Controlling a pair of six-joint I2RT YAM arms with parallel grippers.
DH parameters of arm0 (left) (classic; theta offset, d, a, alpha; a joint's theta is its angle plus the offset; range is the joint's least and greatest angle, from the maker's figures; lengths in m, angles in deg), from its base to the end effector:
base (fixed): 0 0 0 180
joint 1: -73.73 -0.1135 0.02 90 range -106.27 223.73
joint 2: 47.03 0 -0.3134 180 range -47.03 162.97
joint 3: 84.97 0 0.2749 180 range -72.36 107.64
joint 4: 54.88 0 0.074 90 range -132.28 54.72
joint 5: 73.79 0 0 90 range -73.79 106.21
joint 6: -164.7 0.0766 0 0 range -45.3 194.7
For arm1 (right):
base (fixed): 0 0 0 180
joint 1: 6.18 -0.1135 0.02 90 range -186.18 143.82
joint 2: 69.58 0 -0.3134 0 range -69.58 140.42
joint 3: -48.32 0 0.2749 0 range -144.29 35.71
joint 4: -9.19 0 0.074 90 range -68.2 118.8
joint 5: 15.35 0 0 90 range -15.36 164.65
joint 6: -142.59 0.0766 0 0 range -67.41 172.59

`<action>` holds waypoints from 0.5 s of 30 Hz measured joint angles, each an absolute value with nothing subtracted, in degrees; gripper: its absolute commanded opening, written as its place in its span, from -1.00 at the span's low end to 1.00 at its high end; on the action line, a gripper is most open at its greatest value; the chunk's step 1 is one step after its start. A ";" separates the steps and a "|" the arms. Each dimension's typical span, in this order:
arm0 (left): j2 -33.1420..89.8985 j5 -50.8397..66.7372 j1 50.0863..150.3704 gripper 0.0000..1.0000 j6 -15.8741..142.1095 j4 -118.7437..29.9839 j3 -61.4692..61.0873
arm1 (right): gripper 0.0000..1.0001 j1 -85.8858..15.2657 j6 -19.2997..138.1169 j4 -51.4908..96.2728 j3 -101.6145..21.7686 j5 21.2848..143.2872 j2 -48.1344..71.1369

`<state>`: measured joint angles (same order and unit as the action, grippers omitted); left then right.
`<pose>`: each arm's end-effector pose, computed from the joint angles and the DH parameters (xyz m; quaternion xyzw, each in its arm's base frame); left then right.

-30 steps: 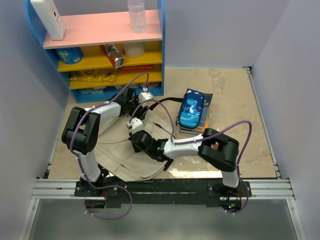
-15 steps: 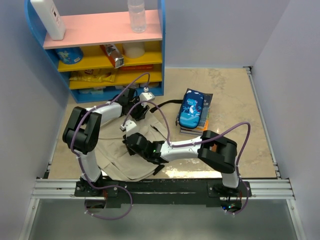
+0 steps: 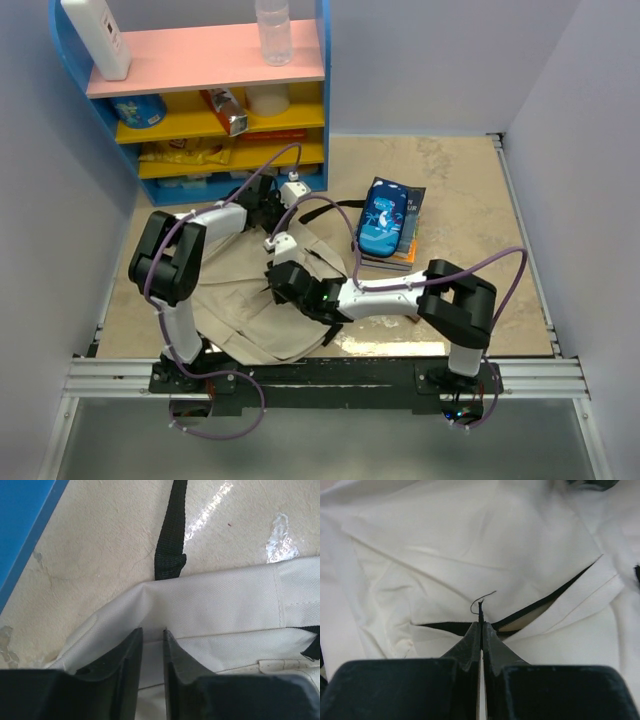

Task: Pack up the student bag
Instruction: Unzip the student bag at the center of the board.

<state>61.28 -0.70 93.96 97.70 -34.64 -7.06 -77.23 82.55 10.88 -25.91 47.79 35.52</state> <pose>0.4136 -0.1762 0.1580 0.3891 0.8476 -0.1304 0.3364 0.1813 0.4215 0.1984 -0.1948 0.8379 0.2311 0.4544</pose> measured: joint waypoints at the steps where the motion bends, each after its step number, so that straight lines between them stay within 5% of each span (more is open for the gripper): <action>1: 61.37 -0.72 93.96 -0.11 97.77 -34.29 -6.71 | -1.00 -76.70 82.92 11.25 -25.74 47.38 35.02; 5: 61.24 -1.00 93.98 0.22 97.42 -31.71 -5.14 | -1.00 -74.52 83.84 11.86 -25.04 46.99 34.10; 15: 54.86 -7.23 89.45 0.28 98.58 -21.98 -0.48 | -1.00 -70.10 83.60 12.85 -23.07 46.81 34.08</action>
